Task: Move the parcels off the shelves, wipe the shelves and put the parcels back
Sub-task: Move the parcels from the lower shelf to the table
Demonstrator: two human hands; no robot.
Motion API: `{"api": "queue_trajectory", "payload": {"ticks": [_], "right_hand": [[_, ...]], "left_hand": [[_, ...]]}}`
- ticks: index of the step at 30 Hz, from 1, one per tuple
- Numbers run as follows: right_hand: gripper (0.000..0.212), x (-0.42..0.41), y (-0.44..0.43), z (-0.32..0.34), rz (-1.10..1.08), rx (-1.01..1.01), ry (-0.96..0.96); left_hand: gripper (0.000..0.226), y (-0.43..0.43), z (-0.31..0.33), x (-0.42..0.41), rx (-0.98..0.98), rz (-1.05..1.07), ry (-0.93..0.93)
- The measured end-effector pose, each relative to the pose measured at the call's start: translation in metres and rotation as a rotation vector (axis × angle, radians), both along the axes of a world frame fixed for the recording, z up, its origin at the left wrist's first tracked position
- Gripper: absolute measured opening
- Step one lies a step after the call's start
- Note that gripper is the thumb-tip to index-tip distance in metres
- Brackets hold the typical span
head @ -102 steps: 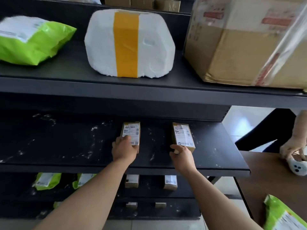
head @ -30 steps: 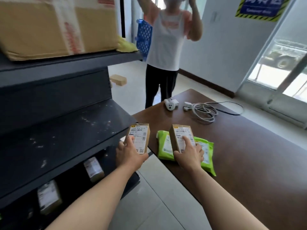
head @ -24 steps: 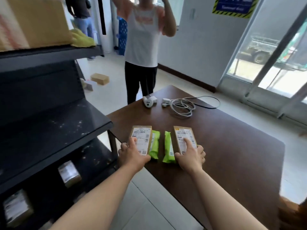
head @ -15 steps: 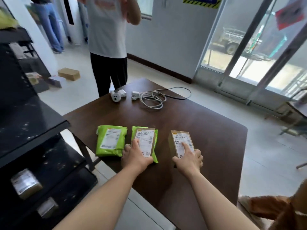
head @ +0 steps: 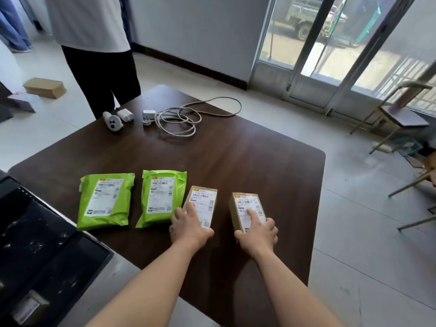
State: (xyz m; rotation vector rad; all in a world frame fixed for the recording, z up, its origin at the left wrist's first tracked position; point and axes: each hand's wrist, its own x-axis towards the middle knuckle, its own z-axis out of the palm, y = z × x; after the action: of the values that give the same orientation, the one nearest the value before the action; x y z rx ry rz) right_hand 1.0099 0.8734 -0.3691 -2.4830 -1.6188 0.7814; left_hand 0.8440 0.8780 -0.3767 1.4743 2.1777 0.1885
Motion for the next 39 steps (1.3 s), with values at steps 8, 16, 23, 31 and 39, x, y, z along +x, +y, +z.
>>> {"api": "queue_trajectory", "payload": {"ticks": [8,16,23,31,39], "right_hand": [[0.074,0.001,0.005,-0.027,-0.020,-0.033,0.016],[0.060,-0.002,0.007,-0.028,-0.008,-0.043,0.051],[0.049,-0.017,0.017,0.003,0.067,0.072,0.121],[0.031,-0.069,0.028,0.047,0.293,0.255,0.256],[0.025,-0.165,0.023,0.095,0.507,0.372,0.366]], "left_hand": [[0.094,0.008,-0.025,0.005,-0.062,0.007,0.020],[0.097,0.006,-0.030,0.001,-0.135,-0.042,-0.009],[0.041,0.010,0.000,-0.020,-0.002,0.047,-0.153],[0.016,-0.008,0.048,-0.064,0.304,0.198,-0.384],[0.010,-0.048,0.093,-0.144,0.504,0.397,-0.380]]}}
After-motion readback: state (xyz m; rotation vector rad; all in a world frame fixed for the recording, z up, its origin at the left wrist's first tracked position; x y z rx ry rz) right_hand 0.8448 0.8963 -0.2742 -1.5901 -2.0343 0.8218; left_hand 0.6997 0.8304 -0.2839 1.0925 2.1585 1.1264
